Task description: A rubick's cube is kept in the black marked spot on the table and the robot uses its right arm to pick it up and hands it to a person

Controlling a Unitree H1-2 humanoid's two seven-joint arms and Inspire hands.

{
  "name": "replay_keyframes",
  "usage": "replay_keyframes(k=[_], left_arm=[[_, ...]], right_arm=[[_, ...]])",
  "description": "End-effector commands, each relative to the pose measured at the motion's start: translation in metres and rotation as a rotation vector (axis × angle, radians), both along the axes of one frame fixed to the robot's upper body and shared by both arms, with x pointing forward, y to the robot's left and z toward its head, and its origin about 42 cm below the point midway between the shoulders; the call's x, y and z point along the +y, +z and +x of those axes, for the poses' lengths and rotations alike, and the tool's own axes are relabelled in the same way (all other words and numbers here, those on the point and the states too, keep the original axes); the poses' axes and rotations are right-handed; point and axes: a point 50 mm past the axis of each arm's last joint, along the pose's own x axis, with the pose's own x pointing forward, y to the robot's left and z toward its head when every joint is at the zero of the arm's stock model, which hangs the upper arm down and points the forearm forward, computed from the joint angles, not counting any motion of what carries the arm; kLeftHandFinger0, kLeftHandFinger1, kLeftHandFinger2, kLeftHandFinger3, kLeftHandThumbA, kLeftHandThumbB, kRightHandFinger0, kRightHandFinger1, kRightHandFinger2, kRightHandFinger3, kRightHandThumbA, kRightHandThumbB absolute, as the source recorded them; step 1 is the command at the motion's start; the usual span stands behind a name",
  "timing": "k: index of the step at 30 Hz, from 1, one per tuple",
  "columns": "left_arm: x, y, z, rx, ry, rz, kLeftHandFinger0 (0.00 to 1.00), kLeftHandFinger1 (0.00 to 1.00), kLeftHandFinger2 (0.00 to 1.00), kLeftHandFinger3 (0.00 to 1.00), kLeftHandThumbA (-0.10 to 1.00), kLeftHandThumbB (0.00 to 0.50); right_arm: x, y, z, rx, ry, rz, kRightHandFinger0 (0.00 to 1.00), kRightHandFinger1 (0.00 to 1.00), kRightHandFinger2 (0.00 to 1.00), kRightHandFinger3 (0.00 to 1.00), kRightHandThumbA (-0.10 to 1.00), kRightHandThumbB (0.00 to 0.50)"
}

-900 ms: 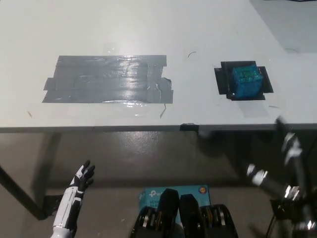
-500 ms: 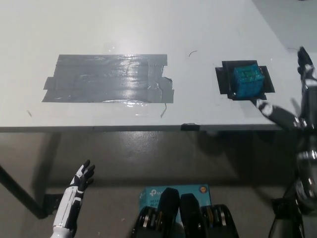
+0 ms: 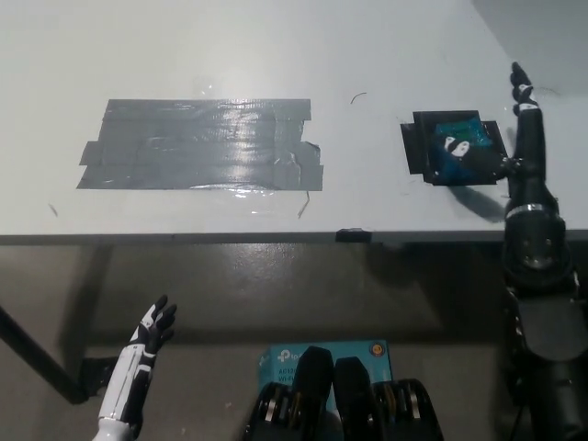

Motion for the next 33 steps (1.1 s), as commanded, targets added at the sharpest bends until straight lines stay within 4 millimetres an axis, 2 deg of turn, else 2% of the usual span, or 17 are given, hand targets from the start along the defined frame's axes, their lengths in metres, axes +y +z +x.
replay_keyframes(k=[1, 2, 4, 9, 16, 18, 23, 25, 31, 33], left_arm=[[0.001, 0.013, 0.008, -0.048, -0.036, 0.021, 1.0, 1.0, 1.0, 1.0, 1.0, 0.322], [0.001, 0.013, 0.008, -0.048, -0.037, 0.022, 1.0, 1.0, 1.0, 1.0, 1.0, 0.322], [0.001, 0.014, 0.009, -0.05, -0.041, 0.025, 1.0, 1.0, 1.0, 1.0, 1.0, 0.32], [0.001, 0.014, 0.01, -0.049, -0.041, 0.021, 1.0, 1.0, 1.0, 1.0, 1.0, 0.32], [0.0, 0.014, 0.008, -0.048, -0.045, 0.024, 1.0, 1.0, 1.0, 1.0, 1.0, 0.312], [0.0, 0.014, 0.008, -0.047, -0.046, 0.027, 1.0, 1.0, 1.0, 1.0, 1.0, 0.305], [0.001, 0.014, 0.008, -0.045, -0.047, 0.026, 1.0, 1.0, 1.0, 1.0, 1.0, 0.313], [0.002, 0.014, 0.008, -0.045, -0.046, 0.028, 1.0, 1.0, 1.0, 1.0, 1.0, 0.308], [0.002, 0.014, 0.009, -0.045, -0.045, 0.032, 1.0, 1.0, 1.0, 1.0, 1.0, 0.32], [0.002, 0.014, 0.009, -0.05, -0.046, 0.028, 1.0, 1.0, 1.0, 1.0, 1.0, 0.309]], right_arm=[[0.013, 0.022, 0.019, -0.049, 0.01, 0.062, 1.0, 1.0, 1.0, 1.0, 0.91, 0.388], [0.013, 0.021, 0.02, -0.044, 0.01, 0.062, 1.0, 1.0, 1.0, 1.0, 0.91, 0.389], [0.017, 0.016, 0.026, -0.025, 0.008, 0.07, 1.0, 1.0, 1.0, 1.0, 0.9, 0.433], [0.022, 0.007, 0.034, 0.026, 0.012, 0.06, 1.0, 1.0, 1.0, 1.0, 0.91, 0.438], [0.019, -0.01, 0.038, 0.055, 0.012, 0.081, 1.0, 1.0, 1.0, 1.0, 0.87, 0.425], [0.018, -0.01, 0.038, 0.062, 0.001, 0.083, 1.0, 1.0, 1.0, 1.0, 0.86, 0.43], [0.011, -0.011, 0.035, 0.057, -0.017, 0.082, 1.0, 1.0, 1.0, 1.0, 0.82, 0.402], [0.007, -0.011, 0.035, 0.05, -0.019, 0.065, 1.0, 1.0, 1.0, 1.0, 0.86, 0.399], [0.005, -0.001, 0.034, 0.0, -0.025, 0.077, 1.0, 1.0, 1.0, 1.0, 0.84, 0.395], [0.006, 0.0, 0.033, -0.002, -0.018, 0.103, 1.0, 1.0, 1.0, 1.0, 0.84, 0.409]])
